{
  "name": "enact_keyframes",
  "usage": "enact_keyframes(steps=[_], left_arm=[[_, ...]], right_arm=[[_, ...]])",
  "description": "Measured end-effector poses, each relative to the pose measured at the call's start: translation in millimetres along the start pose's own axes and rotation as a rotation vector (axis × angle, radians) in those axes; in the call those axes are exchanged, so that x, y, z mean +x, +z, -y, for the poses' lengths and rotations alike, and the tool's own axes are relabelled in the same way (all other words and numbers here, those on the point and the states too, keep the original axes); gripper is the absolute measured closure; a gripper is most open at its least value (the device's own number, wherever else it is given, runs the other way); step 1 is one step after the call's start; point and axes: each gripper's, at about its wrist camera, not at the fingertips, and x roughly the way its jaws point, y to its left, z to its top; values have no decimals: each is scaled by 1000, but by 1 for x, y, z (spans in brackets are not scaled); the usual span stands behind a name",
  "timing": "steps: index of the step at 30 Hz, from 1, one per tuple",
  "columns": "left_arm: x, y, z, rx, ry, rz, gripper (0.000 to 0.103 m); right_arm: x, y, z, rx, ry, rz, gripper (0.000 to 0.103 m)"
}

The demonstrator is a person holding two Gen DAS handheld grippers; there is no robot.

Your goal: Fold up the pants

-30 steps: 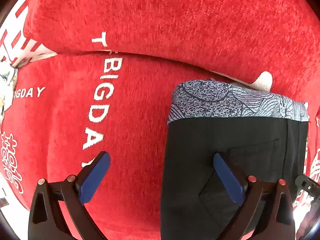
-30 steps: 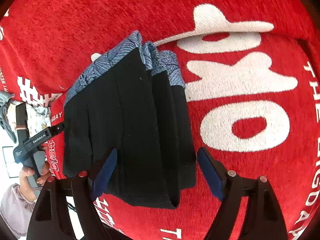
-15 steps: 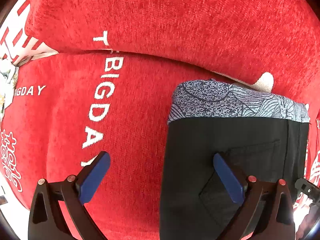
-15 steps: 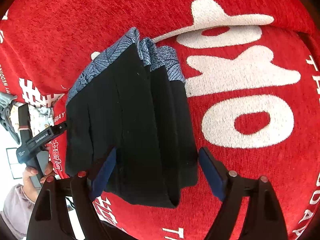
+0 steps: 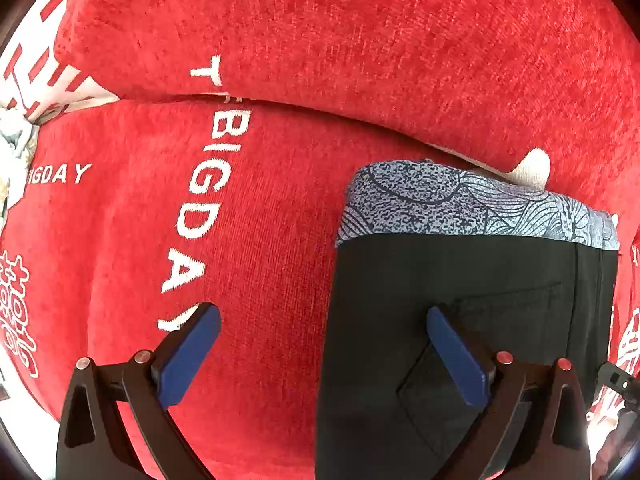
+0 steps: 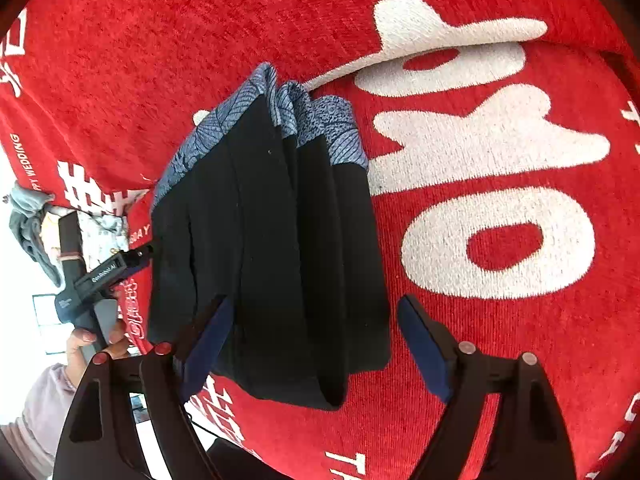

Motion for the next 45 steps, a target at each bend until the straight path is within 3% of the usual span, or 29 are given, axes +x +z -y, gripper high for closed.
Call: enact_keyframes(steps=[9, 21, 33, 35, 39, 45], left_arm=[[6, -3, -6, -40, -26, -6, 0], [14, 9, -10, -6, -61, -24, 0], [23, 28, -21, 39, -115, -52, 0], [22, 30, -25, 44, -179, -54, 0], [23, 29, -40, 64, -423, -122, 0], [48, 25, -57, 94, -471, -192, 0]], right_arm=[[6, 7, -2, -14, 16, -27, 13], [22, 12, 6, 33, 65, -51, 12], [33, 23, -6, 7, 18, -63, 11], [32, 23, -4, 10, 25, -62, 11], [29, 23, 1, -11, 60, -77, 12], [26, 28, 21, -14, 188, -113, 11]])
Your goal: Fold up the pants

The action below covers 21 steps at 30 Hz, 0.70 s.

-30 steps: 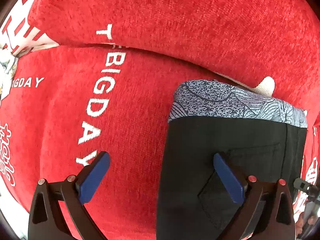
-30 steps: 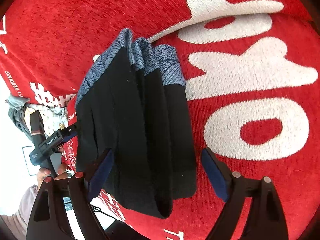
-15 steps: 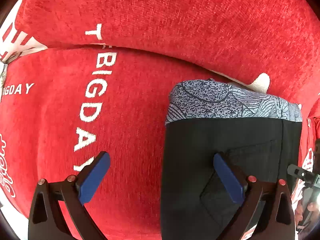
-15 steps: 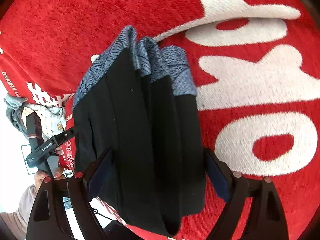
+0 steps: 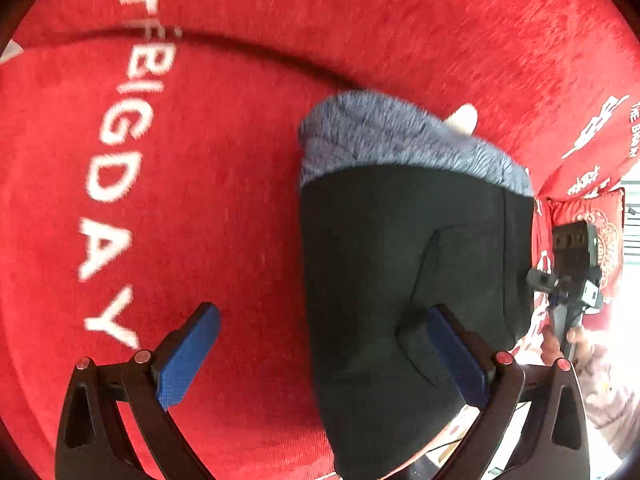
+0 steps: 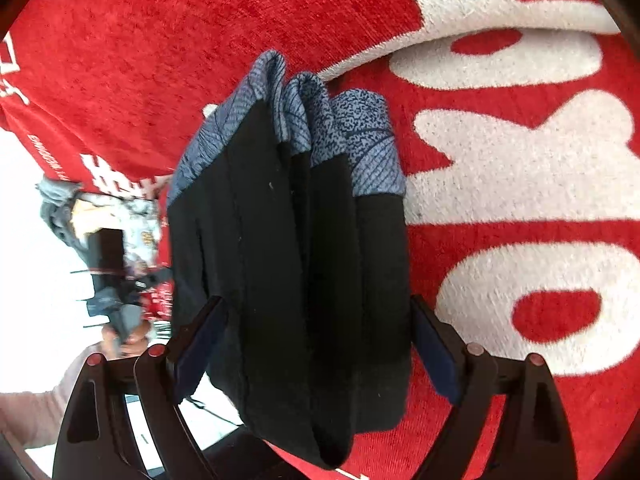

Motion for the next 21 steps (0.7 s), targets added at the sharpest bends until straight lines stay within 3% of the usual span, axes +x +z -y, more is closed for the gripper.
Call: enact_keyframes(steps=[6, 8, 10, 13, 15, 21], left_arm=[[20, 12, 29, 70, 6, -2, 0], [26, 14, 43, 93, 57, 0, 0], [25, 16, 51, 76, 75, 4, 5], [13, 16, 63, 62, 88, 32, 22], [1, 14, 69, 73, 90, 54, 33], [-41, -11, 78, 116, 109, 99, 35]], right_arm=[[2, 15, 11, 48, 72, 31, 11], [1, 17, 8, 43, 32, 26, 21], [0, 13, 4, 12, -1, 8, 35], [-12, 4, 4, 37, 44, 24, 50], [-22, -1, 0, 28, 75, 36, 53], [-36, -25, -16, 23, 169, 26, 54]])
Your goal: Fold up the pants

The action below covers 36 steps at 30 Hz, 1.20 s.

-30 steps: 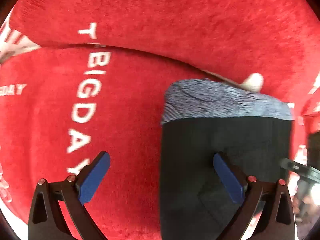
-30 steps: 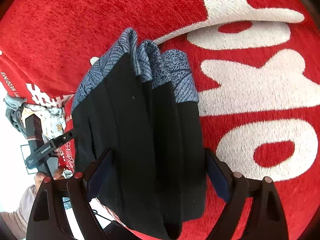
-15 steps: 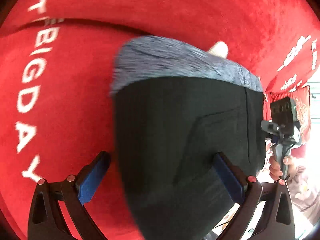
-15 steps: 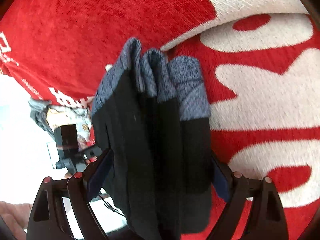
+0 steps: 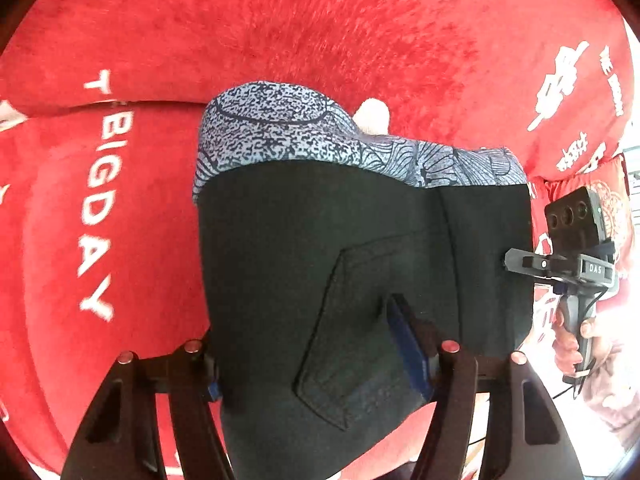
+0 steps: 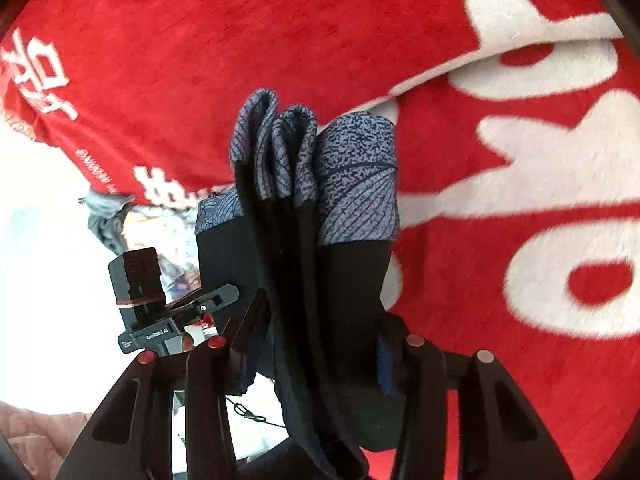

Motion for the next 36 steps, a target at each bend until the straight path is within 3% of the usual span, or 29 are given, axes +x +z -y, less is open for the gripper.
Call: enact_keyframes(steps=[6, 10, 12, 13, 14, 15, 16, 18, 20, 24, 27, 31, 36], left_arm=[[-22, -38, -14, -34, 63, 6, 35], [-10, -63, -27, -53, 119, -13, 31], [5, -75, -37, -46, 201, -35, 26], [8, -84, -41, -38, 219, -28, 17], [9, -86, -47, -33, 221, 4, 6], [10, -87, -53, -37, 218, 13, 2], [11, -87, -59, -54, 202, 14, 2], [5, -93, -70, -77, 182, 13, 2], [-2, -95, -65, -65, 227, 23, 2], [-15, -109, -52, -41, 332, 32, 3], [-25, -117, -34, -11, 374, 59, 2], [-33, -126, -13, 12, 391, 54, 1], [-41, -137, 8, 6, 404, 60, 1]], right_arm=[[17, -45, -14, 23, 63, -49, 54], [42, -71, -17, 21, 45, -70, 54], [54, -79, -10, 25, -16, -83, 54], [59, -84, -5, 17, -92, -82, 53], [64, -87, -2, 4, -163, -76, 48], [64, -91, 3, -10, -245, -49, 41], [63, -93, 4, -5, -281, -20, 29], [57, -98, 3, 15, -303, 29, 29], [52, -104, -6, -3, -403, 64, 22], [38, -116, -27, -22, -533, 110, 21], [20, -123, -37, -3, -569, 148, 16], [10, -132, -55, 11, -602, 197, 0], [19, -150, -86, -26, -667, 239, 0]])
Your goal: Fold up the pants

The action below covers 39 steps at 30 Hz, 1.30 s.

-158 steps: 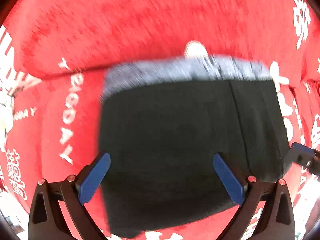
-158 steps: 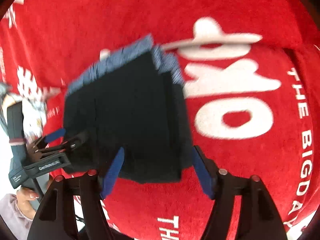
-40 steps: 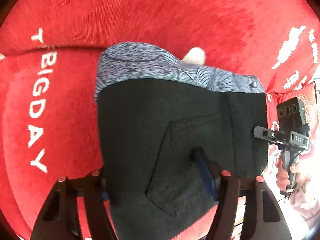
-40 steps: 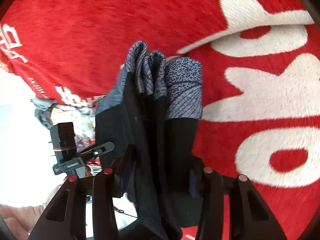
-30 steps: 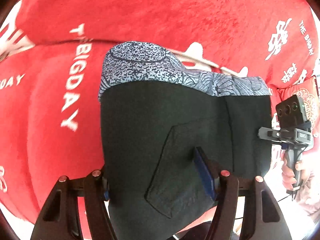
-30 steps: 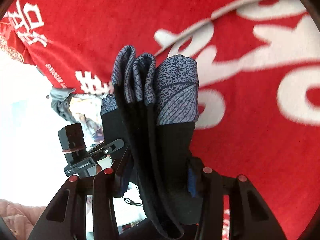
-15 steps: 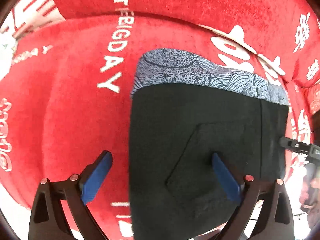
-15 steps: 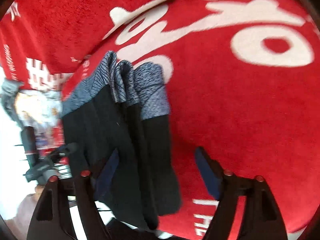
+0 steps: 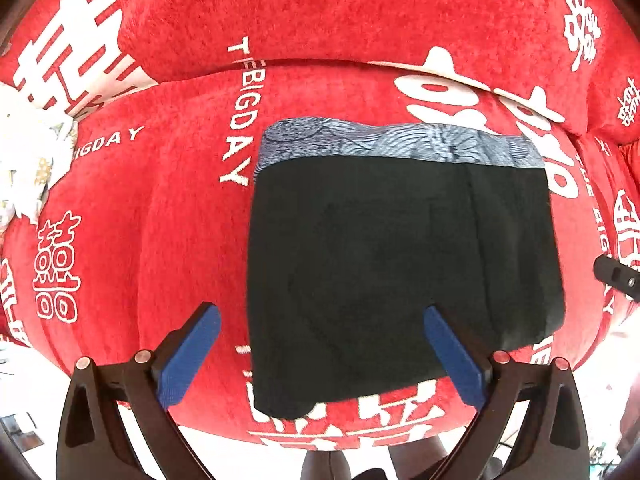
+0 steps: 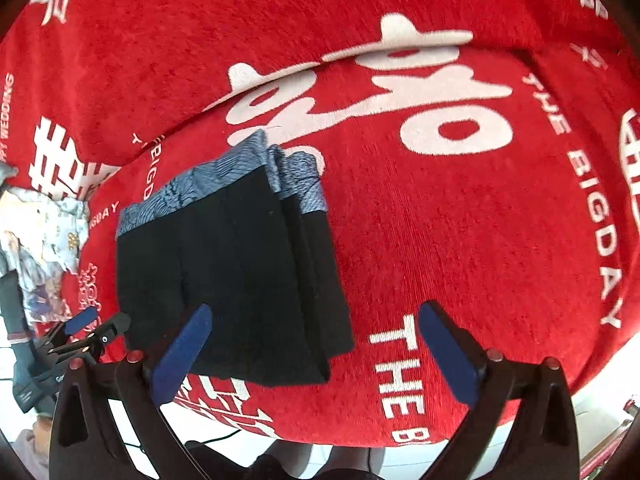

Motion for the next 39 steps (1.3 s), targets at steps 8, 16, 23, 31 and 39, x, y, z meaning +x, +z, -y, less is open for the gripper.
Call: enact_keyframes(steps=[8, 16, 23, 31, 39], left_arm=[[-12, -10, 13, -13, 21, -2, 1], [-13, -10, 16, -13, 10, -9, 1], [-13, -9, 17, -5, 11, -10, 1], [-9, -9, 21, 4, 16, -27, 1], [-9, -7, 19, -1, 23, -30, 1]], right_arm=[[-12, -16, -46, -119, -170, 18, 0], [-5, -17, -59, -107, -183, -43, 0], [-9, -18, -68, -141, -213, -34, 0], [-6, -16, -71, -156, -218, -40, 0], [-3, -18, -76, -181, -226, -48, 0]])
